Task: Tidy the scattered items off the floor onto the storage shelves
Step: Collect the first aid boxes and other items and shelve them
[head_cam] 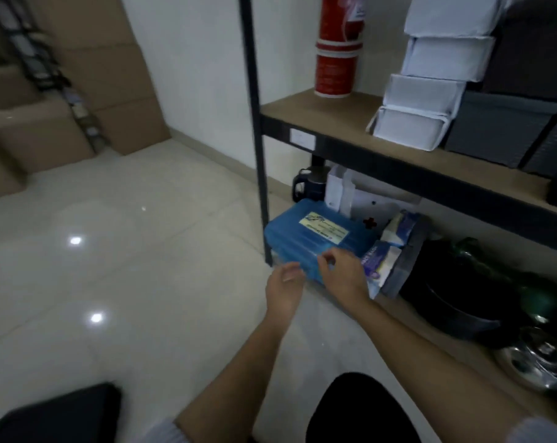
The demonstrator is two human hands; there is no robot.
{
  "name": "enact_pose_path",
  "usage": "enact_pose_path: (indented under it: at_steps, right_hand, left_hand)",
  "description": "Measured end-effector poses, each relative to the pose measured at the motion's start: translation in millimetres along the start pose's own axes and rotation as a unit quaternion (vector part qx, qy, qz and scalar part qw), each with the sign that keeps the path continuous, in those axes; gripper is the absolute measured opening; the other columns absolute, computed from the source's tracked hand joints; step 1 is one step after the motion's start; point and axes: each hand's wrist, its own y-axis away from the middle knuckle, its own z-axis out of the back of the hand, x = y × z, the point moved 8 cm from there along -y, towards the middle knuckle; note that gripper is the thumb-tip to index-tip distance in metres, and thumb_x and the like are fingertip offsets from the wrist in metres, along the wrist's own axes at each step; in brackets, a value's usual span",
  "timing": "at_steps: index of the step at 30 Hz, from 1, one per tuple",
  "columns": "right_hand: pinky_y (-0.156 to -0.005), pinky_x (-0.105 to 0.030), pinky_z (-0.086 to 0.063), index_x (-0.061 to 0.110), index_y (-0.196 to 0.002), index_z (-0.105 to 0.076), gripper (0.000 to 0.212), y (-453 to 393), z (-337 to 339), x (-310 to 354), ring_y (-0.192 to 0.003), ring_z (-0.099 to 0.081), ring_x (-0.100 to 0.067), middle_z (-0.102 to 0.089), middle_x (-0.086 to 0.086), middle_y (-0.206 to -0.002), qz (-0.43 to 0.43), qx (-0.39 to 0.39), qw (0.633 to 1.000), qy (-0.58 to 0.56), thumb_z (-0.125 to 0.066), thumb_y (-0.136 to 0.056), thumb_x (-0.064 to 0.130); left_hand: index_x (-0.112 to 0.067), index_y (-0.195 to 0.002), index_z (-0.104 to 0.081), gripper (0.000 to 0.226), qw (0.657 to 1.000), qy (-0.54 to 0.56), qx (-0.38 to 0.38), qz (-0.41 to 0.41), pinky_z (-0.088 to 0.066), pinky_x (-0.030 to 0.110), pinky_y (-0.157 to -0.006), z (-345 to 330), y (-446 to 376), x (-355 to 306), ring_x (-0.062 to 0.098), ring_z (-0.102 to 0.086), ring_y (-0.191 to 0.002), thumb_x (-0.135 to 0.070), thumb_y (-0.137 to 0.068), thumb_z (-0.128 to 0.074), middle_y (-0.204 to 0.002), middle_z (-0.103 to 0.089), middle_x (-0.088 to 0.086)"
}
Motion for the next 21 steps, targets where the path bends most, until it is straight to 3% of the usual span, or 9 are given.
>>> enact_pose_path:
  at_steps: [3,7,15,18,21]
  right_hand:
    - [-0.067,-0.036,-0.044,0.008,-0.08,-0.065,0.029,25,-27,66,-0.08,-0.062,-0.029,-0.068,-0.011,-0.082,0.079,0.059,0.995,0.012,-0.056,-0.096,0.03]
    - [-0.066,-0.034,-0.046,0.012,-0.082,-0.065,0.028,72,-74,136,-0.078,-0.062,-0.025,-0.068,-0.006,-0.083,0.175,0.132,0.976,0.022,-0.055,-0.096,0.033]
    - [-0.081,-0.033,-0.051,0.011,-0.1,-0.07,0.024,151,-212,190,-0.093,-0.064,-0.022,-0.069,-0.004,-0.1,0.243,0.284,0.928,-0.005,-0.056,-0.095,0.029]
    - [-0.078,-0.028,-0.046,0.01,-0.102,-0.069,0.024,187,-271,192,-0.094,-0.062,-0.021,-0.068,-0.006,-0.101,0.262,0.342,0.902,-0.015,-0.058,-0.095,0.029]
    - [-0.074,-0.021,-0.039,0.009,-0.108,-0.067,0.026,226,-326,182,-0.093,-0.06,-0.017,-0.066,-0.006,-0.105,0.277,0.415,0.867,-0.001,-0.058,-0.095,0.029]
  left_hand:
    - [-0.004,-0.107,-0.066,0.017,0.985,-0.142,-0.032,-0.097,-0.046,0.005,-0.068,75,26,-29,0.006,-0.061,-0.077,-0.005,-0.091,-0.064,-0.098,-0.068,0.004]
    - [-0.009,-0.11,-0.068,0.021,0.954,-0.259,-0.096,-0.118,-0.044,0.006,-0.067,182,57,-22,0.009,-0.063,-0.08,-0.016,-0.09,-0.066,-0.099,-0.068,-0.001]
    - [-0.009,-0.111,-0.068,0.023,0.943,-0.229,-0.243,0.013,-0.044,0.01,-0.074,341,119,84,0.009,-0.063,-0.089,-0.017,-0.09,-0.066,-0.103,-0.069,0.001]
    - [-0.007,-0.109,-0.069,0.022,0.932,-0.215,-0.287,0.049,-0.04,0.001,-0.067,377,144,139,0.011,-0.063,-0.09,-0.015,-0.089,-0.067,-0.097,-0.067,-0.002]
    - [-0.01,-0.106,-0.068,0.018,0.92,-0.183,-0.337,0.085,-0.04,0.001,-0.064,401,178,198,0.012,-0.063,-0.09,-0.014,-0.089,-0.067,-0.093,-0.065,-0.004]
